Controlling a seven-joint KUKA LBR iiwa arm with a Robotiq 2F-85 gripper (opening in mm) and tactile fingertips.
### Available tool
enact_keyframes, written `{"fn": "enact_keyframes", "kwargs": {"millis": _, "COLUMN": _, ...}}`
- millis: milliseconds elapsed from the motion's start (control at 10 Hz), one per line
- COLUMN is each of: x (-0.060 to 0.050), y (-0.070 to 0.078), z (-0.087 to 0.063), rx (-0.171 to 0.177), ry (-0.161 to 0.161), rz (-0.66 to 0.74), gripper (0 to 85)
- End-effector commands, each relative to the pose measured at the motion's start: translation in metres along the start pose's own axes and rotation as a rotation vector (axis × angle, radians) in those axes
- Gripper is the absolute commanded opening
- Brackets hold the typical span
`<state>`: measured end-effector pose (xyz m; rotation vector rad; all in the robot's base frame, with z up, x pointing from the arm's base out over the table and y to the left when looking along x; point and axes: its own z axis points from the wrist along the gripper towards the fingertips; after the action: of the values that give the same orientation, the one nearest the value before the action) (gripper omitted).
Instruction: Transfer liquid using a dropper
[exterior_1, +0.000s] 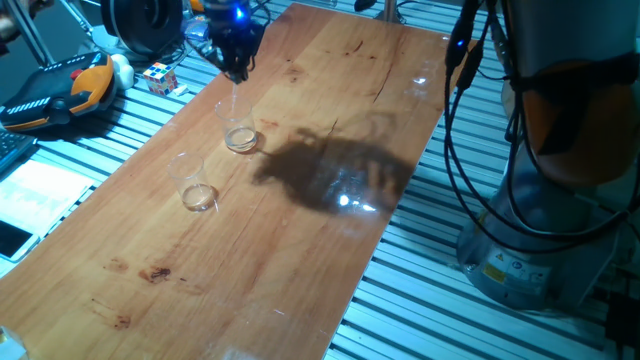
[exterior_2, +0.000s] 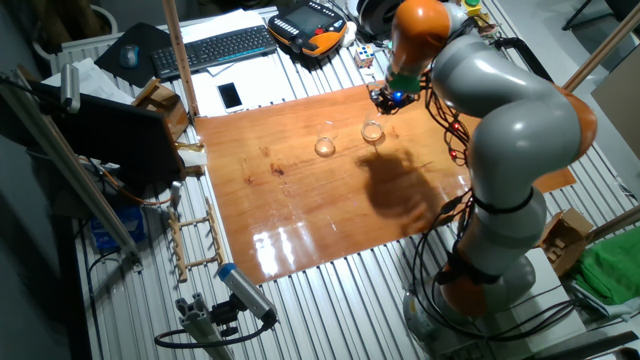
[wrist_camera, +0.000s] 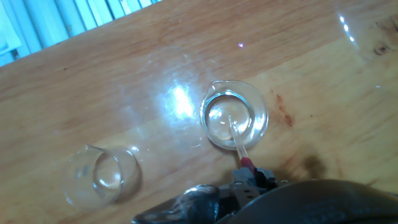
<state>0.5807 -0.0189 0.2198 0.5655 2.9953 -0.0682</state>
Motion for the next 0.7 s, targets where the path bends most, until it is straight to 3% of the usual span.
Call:
{"fn": "enact_keyframes", "kwargs": {"millis": 0, "x": -0.001, "y": 0.002, "z": 0.006, "rx": -0.001, "ry": 0.003, "rz": 0.0, "gripper": 1.0}}
{"fn": "enact_keyframes", "kwargs": {"millis": 600, "x": -0.004, "y": 0.008, "z": 0.026, "rx": -0.011, "ry": 0.005, "rz": -0.006, "gripper": 1.0}}
